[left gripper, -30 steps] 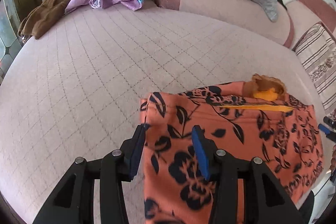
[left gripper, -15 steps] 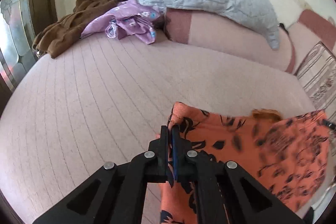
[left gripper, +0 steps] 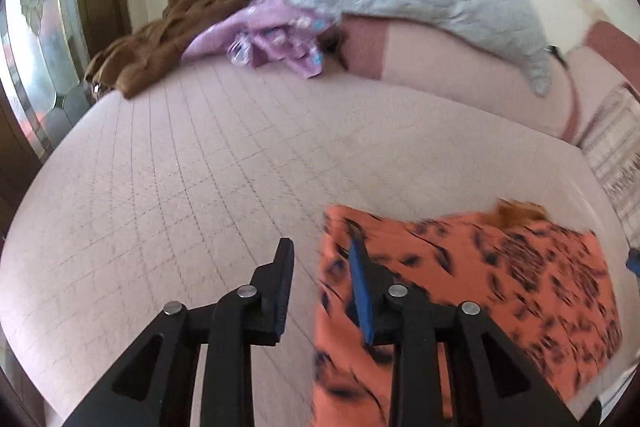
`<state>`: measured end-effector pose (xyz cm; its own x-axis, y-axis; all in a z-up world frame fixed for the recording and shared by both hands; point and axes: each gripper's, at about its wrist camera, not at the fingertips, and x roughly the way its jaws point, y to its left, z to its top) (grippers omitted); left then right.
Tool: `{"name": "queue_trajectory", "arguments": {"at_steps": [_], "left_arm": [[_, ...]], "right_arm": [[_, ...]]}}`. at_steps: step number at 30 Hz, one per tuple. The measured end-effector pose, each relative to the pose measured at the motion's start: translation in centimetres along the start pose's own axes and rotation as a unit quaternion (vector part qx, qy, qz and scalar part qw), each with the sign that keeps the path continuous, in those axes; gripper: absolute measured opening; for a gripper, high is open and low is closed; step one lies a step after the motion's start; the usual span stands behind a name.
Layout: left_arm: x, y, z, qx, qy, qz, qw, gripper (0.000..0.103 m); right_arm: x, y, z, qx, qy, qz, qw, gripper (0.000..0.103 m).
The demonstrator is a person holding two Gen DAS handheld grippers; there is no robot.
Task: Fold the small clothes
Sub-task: 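Release the folded hem and smooth the blouse with both tools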
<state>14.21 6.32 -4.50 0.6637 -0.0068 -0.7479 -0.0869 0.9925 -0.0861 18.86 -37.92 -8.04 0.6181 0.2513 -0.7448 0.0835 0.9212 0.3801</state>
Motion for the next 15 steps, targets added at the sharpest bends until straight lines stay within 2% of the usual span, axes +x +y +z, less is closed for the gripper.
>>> {"name": "queue_trajectory", "arguments": {"at_steps": [2,3,4,6,7,8,9,10,11,13,15], "left_arm": [[-1.9,-1.4,-1.2,0.013,-0.007,-0.01,0.9998,0.054],[-2.6,-2.2,-2.1,0.021,-0.011,-0.015,0.9996,0.06],[-3.3,-3.1,-3.2,0.03,-0.014,-0.022,0.9992,0.065],[-3.2,-4.2,-5.5,0.043,0.0,-0.024,0.9988,0.065],[-2.2,-4.3,-6.6,0.044,0.024,-0.018,0.9986,0.065],[-0.8,-4.3,-7.7,0.048,0.055,-0.007,0.9973,0.065],[1.4,-4.2,-9.2,0.058,0.105,0.02,0.9926,0.065],[1.4,-4.1,-9.8,0.062,0.098,0.019,0.9931,0.066],[0.4,-4.2,-9.9,0.072,0.073,0.028,0.9943,0.066],[-1.3,-4.7,-9.9,0.084,0.06,0.045,0.9937,0.066],[-2.6,-4.8,-10.0,0.08,0.036,0.032,0.9957,0.068]], "right_arm": [[-2.6,1.6,-1.6,0.003,0.0,0.062,0.998,0.067],[-3.3,2.5,-2.3,0.001,0.003,0.085,0.996,0.071],[-3.9,3.4,-3.5,-0.003,0.01,0.119,0.993,0.073],[-3.9,4.0,-5.7,0.005,0.022,0.161,0.987,0.083],[-2.9,3.7,-7.3,0.013,0.038,0.164,0.986,0.083],[-1.9,3.1,-8.6,0.022,0.055,0.148,0.987,0.083],[-0.2,1.6,-10.1,0.048,0.083,0.119,0.988,0.076],[0.7,0.3,-11.3,0.084,0.09,0.124,0.985,0.071],[0.0,-0.4,-11.6,0.101,0.068,0.132,0.984,0.067],[-1.5,-0.5,-11.3,0.118,0.072,0.123,0.983,0.068],[-3.3,0.1,-11.1,0.106,0.047,0.13,0.985,0.076]]}}
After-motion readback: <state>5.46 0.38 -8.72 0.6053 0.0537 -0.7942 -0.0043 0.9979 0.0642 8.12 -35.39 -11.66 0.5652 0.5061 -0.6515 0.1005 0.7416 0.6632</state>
